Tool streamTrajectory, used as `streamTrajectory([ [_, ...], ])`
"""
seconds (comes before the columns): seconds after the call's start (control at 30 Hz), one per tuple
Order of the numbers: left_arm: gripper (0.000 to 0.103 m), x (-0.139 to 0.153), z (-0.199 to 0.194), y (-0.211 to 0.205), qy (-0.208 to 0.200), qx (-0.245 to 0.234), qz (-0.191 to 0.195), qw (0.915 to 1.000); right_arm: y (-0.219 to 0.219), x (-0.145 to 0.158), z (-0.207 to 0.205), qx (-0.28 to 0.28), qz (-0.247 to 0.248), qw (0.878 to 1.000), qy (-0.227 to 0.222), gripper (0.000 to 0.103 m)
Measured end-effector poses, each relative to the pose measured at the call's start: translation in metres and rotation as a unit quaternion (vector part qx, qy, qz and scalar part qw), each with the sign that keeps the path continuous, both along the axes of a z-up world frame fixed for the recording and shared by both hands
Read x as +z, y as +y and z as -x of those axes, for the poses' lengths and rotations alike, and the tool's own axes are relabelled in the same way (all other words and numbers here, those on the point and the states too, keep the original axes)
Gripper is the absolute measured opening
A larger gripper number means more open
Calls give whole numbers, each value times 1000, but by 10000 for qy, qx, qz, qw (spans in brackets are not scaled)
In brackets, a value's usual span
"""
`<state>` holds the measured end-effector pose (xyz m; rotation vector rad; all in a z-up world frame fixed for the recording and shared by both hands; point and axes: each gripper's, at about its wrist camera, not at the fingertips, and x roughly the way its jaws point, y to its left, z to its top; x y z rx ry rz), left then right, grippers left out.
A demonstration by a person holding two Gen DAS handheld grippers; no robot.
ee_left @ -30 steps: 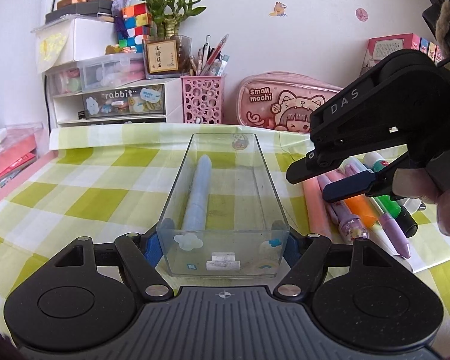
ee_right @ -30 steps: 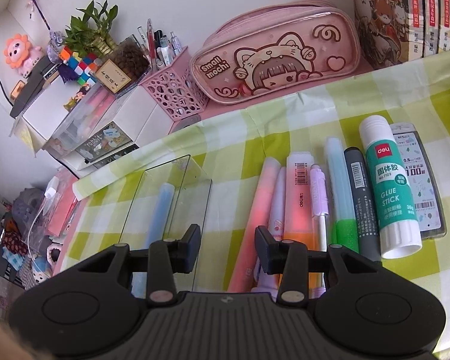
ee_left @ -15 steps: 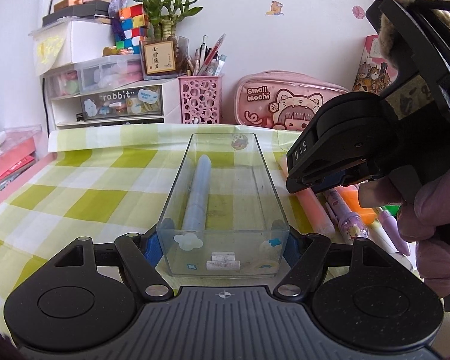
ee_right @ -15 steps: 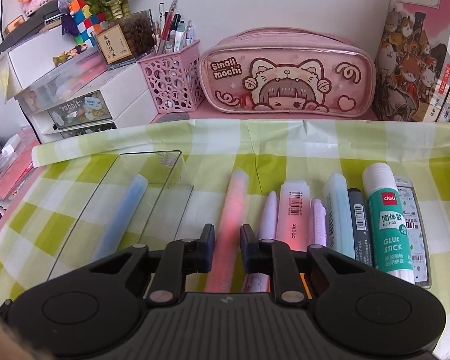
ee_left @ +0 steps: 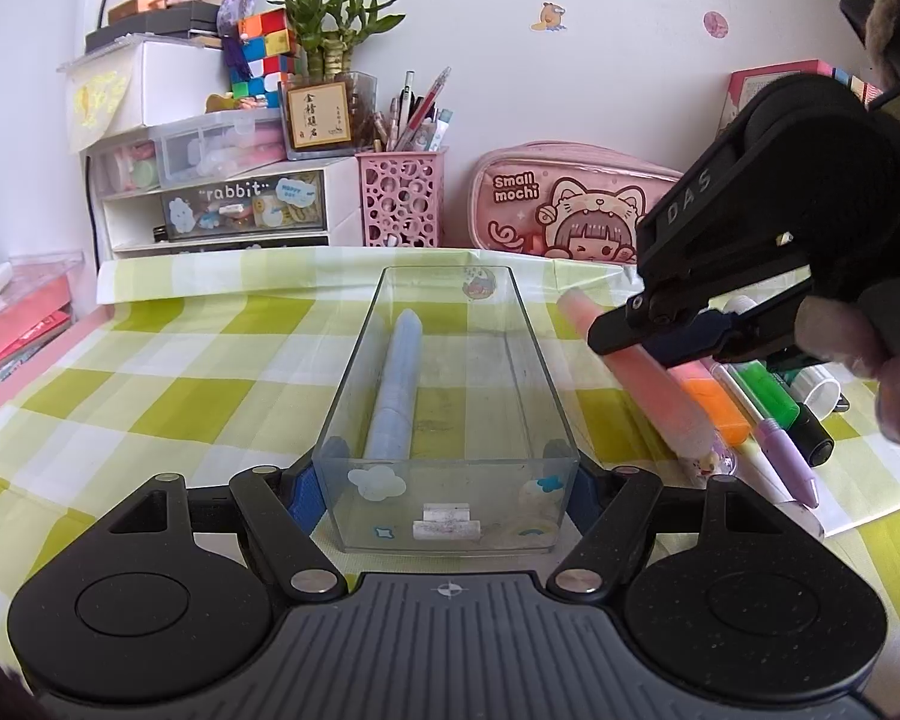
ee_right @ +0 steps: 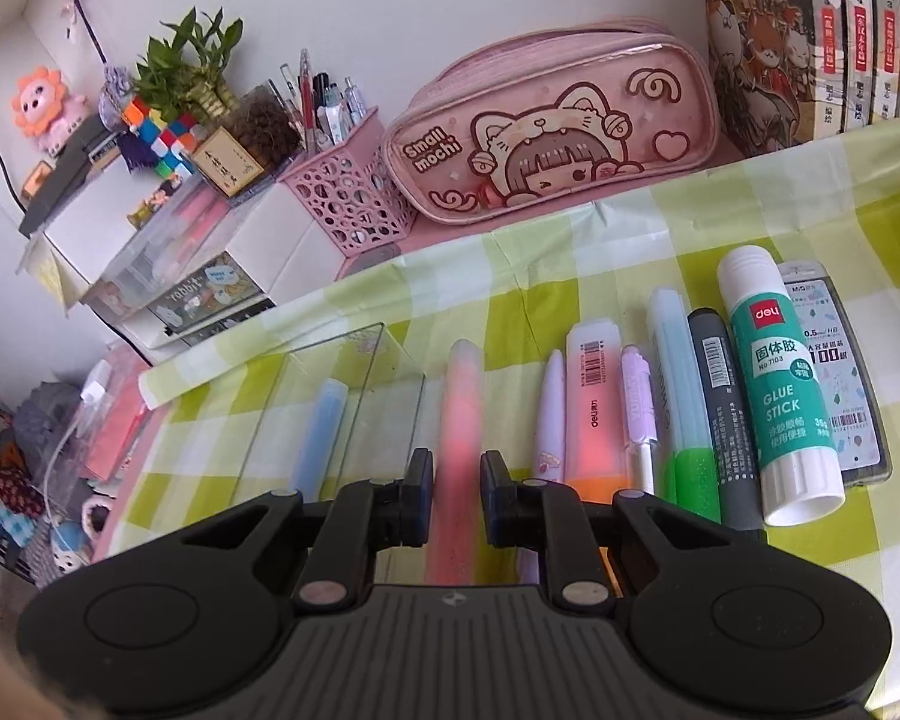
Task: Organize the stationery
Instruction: 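Carry the pink highlighter into the tray beside the blue one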
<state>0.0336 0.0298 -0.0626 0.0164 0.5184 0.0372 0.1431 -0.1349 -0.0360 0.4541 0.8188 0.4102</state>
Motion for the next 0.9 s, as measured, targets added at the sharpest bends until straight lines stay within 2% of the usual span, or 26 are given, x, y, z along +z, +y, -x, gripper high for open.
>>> streamTrajectory([
  [0.23,73,0,0,0,-2,-4,-6,10000,-11,35,6,145,-616,9977,-246,15],
  [0.4,73,0,-1,-1,-1,-5,-7,10000,3,34,3,587,-1180,9912,146,15],
  [0.6,73,0,-1,-1,-4,-5,-13,10000,30,30,-2,816,-930,9915,391,15],
  [0.9,73,0,-2,-1,-5,-6,-18,10000,56,28,-21,860,-300,9934,696,15],
])
